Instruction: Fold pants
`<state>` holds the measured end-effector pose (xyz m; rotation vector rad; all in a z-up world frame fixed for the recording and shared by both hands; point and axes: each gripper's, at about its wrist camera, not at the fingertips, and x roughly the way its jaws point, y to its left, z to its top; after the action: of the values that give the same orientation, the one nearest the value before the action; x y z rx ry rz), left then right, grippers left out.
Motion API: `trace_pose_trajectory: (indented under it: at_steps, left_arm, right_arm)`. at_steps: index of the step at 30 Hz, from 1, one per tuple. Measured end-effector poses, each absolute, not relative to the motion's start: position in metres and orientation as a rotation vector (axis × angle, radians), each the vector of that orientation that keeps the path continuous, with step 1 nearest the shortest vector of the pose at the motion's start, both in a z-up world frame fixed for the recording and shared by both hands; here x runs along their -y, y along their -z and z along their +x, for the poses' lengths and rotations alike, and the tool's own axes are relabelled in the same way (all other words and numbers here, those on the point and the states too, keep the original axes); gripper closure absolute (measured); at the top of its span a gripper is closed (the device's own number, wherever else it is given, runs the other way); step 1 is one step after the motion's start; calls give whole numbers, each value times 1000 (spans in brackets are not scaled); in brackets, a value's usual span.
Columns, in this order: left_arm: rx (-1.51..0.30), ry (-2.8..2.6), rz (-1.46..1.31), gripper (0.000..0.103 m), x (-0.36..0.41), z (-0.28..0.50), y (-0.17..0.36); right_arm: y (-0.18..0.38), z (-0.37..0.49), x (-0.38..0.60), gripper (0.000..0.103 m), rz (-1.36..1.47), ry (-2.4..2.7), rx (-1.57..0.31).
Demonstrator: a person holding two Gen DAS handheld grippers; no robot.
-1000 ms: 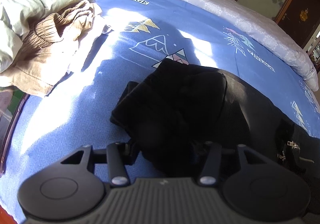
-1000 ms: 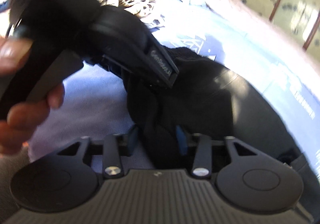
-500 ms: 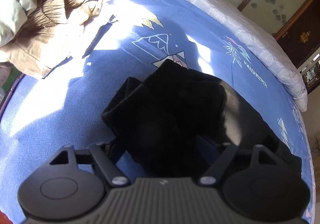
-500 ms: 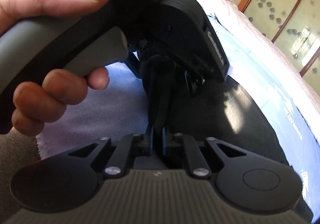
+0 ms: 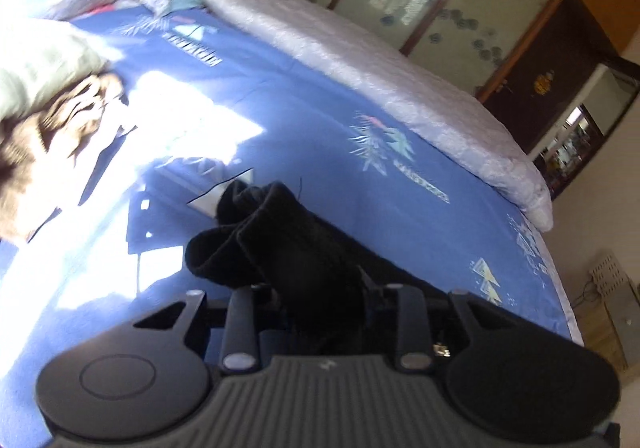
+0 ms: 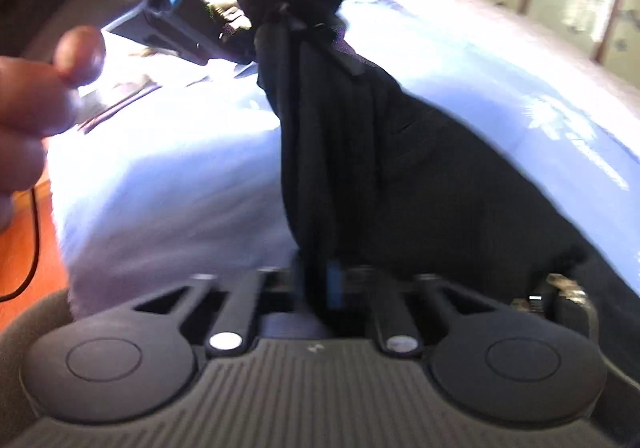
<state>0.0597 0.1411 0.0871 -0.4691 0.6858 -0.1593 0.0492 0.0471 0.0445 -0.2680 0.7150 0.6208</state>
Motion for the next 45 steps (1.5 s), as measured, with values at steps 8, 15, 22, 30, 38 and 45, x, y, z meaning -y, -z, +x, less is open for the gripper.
trace_pose_trajectory:
  at_steps: [8, 15, 22, 30, 38, 45]
  left_arm:
    - [-642, 480, -190, 76, 22, 83, -146]
    - [-743, 707, 51, 74, 183, 84, -118]
    - [-878, 818, 330, 60, 263, 56, -72]
    - [-775, 687, 136, 47, 168, 62, -111]
    - [-926, 482, -70, 47, 79, 80, -58]
    - [-955, 425, -48, 47, 76, 80, -24]
  right_arm:
    - [-79, 29, 40, 94, 35, -378, -528]
    - [-56, 8, 156, 93, 294, -143, -549]
    - [0, -4, 227, 56, 614, -142, -707]
    - [-6, -51, 300, 54, 790, -33, -577]
    - [-36, 7, 336, 54, 589, 19, -478]
    - [-16, 98, 323, 36, 333, -166, -706]
